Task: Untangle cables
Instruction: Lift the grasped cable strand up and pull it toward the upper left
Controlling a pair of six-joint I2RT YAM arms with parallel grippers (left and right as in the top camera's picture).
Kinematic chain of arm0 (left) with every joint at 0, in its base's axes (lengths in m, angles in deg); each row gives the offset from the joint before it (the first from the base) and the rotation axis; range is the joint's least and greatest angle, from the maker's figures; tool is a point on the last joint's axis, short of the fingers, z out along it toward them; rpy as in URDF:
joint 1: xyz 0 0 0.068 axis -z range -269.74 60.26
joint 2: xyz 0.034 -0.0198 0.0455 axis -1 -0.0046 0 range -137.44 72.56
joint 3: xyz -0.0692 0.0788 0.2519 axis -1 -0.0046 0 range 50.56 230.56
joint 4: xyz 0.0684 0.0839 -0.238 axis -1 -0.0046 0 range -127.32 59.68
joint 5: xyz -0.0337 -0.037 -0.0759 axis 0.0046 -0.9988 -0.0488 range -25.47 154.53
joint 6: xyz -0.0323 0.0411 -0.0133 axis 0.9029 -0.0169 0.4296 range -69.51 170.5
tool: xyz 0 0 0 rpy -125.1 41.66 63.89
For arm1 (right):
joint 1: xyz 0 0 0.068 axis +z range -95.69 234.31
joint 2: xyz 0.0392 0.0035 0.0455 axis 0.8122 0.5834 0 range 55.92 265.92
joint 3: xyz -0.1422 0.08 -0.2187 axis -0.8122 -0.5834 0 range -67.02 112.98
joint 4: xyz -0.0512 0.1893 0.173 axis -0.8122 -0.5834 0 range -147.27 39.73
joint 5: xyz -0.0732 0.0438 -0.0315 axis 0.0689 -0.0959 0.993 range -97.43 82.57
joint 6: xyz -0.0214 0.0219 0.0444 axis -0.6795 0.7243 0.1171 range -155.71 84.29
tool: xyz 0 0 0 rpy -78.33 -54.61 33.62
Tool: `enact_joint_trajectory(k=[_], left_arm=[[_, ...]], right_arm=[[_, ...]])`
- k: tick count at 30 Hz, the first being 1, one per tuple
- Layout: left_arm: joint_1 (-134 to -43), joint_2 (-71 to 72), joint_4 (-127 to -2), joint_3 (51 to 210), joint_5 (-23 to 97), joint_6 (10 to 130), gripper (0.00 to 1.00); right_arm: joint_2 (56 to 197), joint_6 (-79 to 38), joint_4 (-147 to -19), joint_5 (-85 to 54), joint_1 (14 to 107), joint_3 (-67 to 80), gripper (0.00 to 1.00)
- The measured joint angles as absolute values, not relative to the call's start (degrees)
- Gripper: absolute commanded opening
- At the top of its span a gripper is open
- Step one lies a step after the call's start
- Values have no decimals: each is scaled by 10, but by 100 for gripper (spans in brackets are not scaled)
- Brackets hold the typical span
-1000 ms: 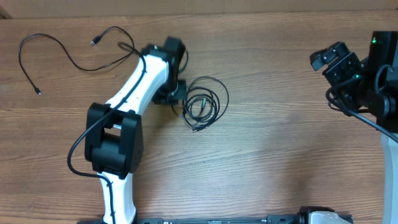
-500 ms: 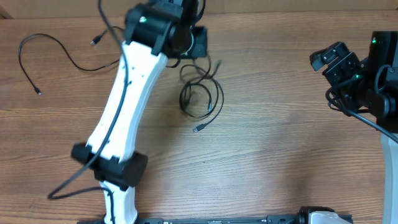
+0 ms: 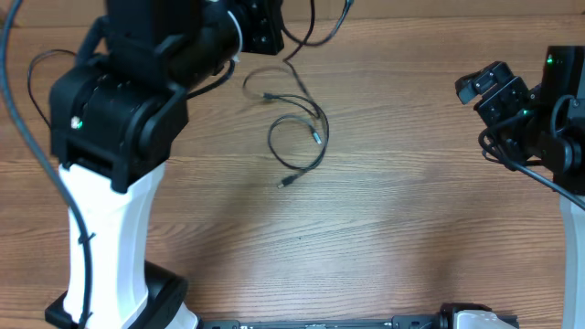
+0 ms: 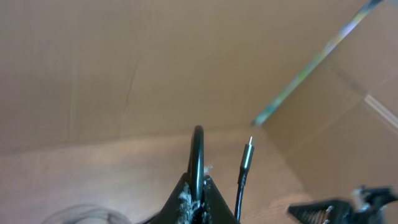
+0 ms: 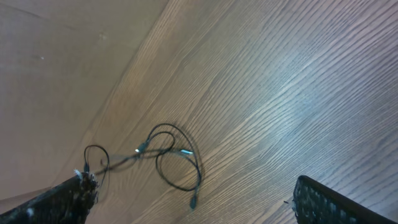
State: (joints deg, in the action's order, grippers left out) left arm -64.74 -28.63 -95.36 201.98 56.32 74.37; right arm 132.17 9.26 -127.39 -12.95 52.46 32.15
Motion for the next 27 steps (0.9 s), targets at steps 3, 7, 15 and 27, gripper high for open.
enact_joint_trajectory(k=[3, 7, 15, 27], left_arm=[[-647, -274, -910, 2020, 562, 744, 4], [-647, -255, -849, 2020, 562, 744, 4], [-647, -192, -657, 2021, 555, 746, 4], [-647, -169, -579, 2028, 554, 745, 4]], right_arm=[[1322, 93, -1274, -130, 525, 322, 100], [1322, 93, -1274, -129, 525, 322, 100], [1322, 93, -1274, -129, 525, 322, 100], [1322, 93, -1274, -130, 525, 322, 100]])
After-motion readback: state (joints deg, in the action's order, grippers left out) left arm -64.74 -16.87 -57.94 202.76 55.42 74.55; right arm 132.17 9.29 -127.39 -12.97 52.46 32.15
